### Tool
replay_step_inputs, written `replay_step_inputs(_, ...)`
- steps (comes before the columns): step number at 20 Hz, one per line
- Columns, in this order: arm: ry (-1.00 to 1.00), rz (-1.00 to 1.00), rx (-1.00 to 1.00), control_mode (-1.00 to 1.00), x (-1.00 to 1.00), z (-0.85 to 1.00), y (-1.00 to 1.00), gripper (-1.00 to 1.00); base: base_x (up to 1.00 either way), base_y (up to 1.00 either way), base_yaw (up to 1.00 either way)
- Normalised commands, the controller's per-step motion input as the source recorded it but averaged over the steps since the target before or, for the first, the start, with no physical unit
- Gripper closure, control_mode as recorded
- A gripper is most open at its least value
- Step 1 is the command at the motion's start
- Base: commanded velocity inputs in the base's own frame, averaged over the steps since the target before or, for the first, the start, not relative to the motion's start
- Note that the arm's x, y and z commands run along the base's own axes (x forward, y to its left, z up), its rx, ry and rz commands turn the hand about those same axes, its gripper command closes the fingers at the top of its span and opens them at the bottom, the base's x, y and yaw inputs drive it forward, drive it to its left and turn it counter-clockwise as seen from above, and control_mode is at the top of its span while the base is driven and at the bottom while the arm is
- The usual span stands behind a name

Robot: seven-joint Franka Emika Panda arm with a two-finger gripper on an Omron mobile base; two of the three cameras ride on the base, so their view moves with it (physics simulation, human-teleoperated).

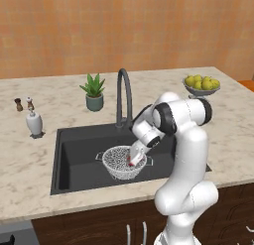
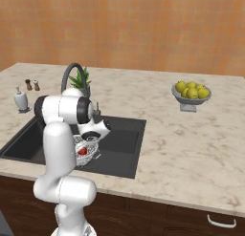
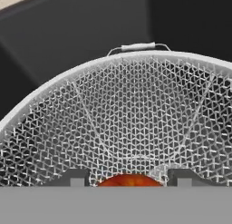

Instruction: Put the colander in the sink, put the apple in the colander, and turn on the sink faucet and pour water over the colander.

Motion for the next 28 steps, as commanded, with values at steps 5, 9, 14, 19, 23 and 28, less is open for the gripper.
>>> replay_step_inputs(5, -0.08, 0.00, -0.02, -1.00, 0.03, -0.17, 0.00, -1.00, 0.00, 0.00, 0.00)
replay_step_inputs(9, -0.11, 0.00, -0.04, -1.00, -0.04, 0.06, 0.00, -1.00, 0.00, 0.00, 0.00)
replay_step_inputs(14, -0.06, 0.00, -0.06, -1.00, -0.01, 0.30, 0.03, -1.00, 0.00, 0.00, 0.00)
replay_step_inputs(19, -0.01, -0.01, -0.09, -1.00, 0.00, 0.39, 0.02, -1.00, 0.00, 0.00, 0.00)
replay_step_inputs(23, 0.00, 0.00, -0.01, -1.00, -0.12, 0.55, -0.18, -1.00, 0.00, 0.00, 0.00)
replay_step_inputs(28, 0.00, 0.00, 0.00, -1.00, -0.16, 0.63, -0.31, -1.00, 0.00, 0.00, 0.00)
